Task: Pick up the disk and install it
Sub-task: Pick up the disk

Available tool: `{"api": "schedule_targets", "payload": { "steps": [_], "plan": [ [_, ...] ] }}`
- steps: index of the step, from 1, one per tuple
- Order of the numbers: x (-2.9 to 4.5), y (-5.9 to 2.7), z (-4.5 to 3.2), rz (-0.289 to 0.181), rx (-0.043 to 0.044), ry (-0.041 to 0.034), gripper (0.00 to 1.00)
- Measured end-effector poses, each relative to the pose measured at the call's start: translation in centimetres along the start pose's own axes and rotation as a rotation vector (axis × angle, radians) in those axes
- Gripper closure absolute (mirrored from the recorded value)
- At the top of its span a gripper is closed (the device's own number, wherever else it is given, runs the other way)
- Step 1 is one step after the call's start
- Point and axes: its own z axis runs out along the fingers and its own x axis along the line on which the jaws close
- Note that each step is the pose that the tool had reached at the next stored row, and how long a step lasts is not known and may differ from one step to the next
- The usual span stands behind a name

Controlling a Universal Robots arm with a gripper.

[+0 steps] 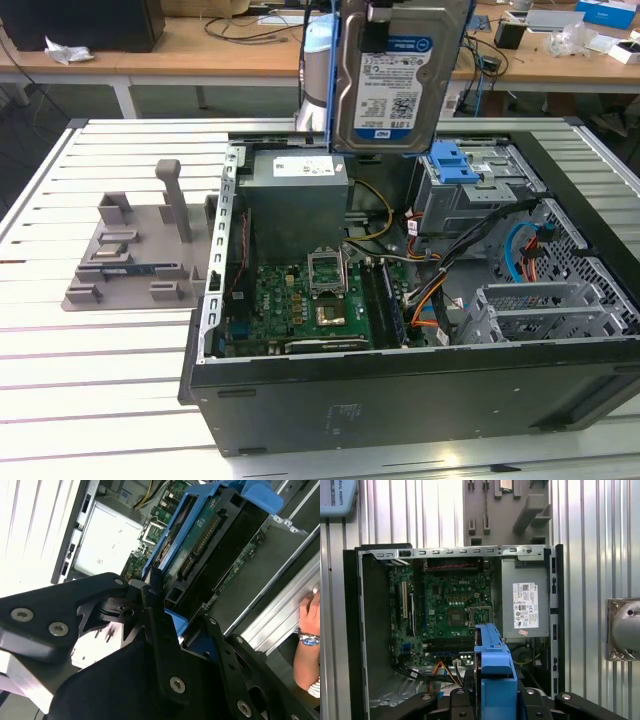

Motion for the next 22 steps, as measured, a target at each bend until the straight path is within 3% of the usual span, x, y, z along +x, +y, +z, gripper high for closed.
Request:
{"api": "schedule_targets", "payload": {
  "steps": [6,8,9,10,11,12,14,15,19,22],
  "plan": [
    [-0.07,-2.47,0.08,0.0,-0.0021,0.0002,0.63],
    [-0.11,-3.66,0.21,0.0,-0.0034,0.0007,0.63],
    [1.26,-4.23,0.39,0.0,-0.0042,-0.0011,0.63],
    [2.98,-4.28,0.39,0.0,-0.0044,-0.0099,0.63],
    [4.58,-4.33,0.4,0.0,-0.0048,-0.0226,0.63],
    [6.49,-4.39,0.4,0.0,-0.0053,-0.0415,0.63],
    [9.74,-4.62,0.53,0.0,-0.0055,-0.0431,0.63],
    [10.66,-4.74,0.58,0.0,-0.0055,-0.0432,0.63],
    [11.79,-5.21,0.64,0.0,-0.0061,-0.0433,0.63],
    [12.23,-5.64,0.68,0.001,-0.0068,-0.0431,0.63]
  ]
}}
